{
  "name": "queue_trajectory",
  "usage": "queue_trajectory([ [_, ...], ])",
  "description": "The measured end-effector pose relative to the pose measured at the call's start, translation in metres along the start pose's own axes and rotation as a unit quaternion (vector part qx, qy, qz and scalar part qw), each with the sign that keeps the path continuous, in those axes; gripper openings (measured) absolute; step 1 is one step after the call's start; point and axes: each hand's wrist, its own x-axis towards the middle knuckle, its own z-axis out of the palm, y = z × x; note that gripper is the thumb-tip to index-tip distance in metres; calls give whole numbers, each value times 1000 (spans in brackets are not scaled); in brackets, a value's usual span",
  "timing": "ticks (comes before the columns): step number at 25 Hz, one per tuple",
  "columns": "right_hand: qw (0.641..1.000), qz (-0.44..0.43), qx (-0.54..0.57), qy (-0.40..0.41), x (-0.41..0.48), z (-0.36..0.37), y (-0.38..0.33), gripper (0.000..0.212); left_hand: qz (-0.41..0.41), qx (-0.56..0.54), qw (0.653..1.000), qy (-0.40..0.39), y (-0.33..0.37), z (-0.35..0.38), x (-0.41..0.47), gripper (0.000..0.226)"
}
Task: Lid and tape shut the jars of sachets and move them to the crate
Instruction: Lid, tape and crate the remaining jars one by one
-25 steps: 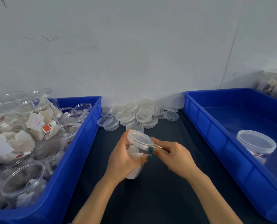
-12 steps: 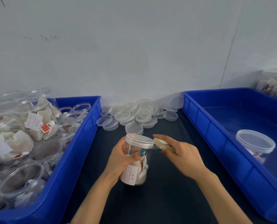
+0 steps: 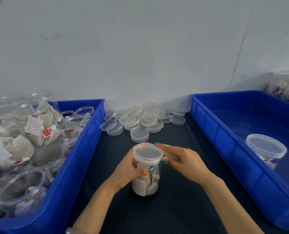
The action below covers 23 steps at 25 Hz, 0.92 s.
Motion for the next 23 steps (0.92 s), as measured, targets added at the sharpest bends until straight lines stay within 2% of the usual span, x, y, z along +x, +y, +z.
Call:
queue_trajectory([
  [2, 1000, -9, -11, 27, -1, 4, 5, 48, -11, 82, 996, 14, 9, -5, 5, 87],
  [5, 998, -10, -36, 50, -1, 5, 7, 49, -4, 202, 979, 18, 21, -16, 12, 110],
  [9, 994, -33, -78, 63, 2, 11, -1, 54, -37, 407, 913, 12, 38, -9, 19, 113],
  [11, 993, -36, -99, 53, 2, 11, -1, 60, -40, 460, 887, 34, 42, 1, 24, 112],
  [14, 989, -43, -135, 47, -1, 10, 5, 62, -6, 473, 878, 66, 40, 6, 26, 93],
  [17, 983, -61, -151, 81, 1, 12, 3, 55, 13, 463, 883, 79, 35, 6, 25, 78],
  [23, 962, -57, -201, 177, 4, 17, 0, 54, 38, 465, 879, 99, 33, 5, 26, 73],
])
